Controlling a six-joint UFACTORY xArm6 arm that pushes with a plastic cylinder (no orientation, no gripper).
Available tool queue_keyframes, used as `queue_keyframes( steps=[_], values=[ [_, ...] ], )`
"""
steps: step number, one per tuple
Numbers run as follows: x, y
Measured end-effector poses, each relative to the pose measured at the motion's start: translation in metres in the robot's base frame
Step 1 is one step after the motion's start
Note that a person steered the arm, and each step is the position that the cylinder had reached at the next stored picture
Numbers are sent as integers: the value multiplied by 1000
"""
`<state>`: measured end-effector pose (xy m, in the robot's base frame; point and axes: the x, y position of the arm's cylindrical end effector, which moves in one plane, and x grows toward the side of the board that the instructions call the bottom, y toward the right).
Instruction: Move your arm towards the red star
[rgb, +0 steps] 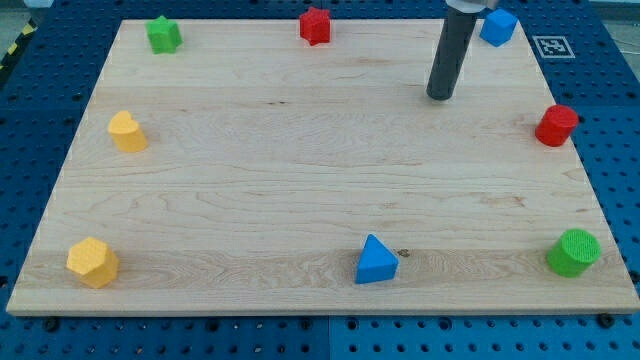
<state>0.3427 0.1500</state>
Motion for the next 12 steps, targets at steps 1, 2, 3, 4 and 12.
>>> queue_keyframes(
  steps=[1, 2, 3, 4, 12],
  values=[
    [-16, 0],
    [-30, 0],
    [-51, 0],
    [-71, 0],
    [-122, -47]
  ],
)
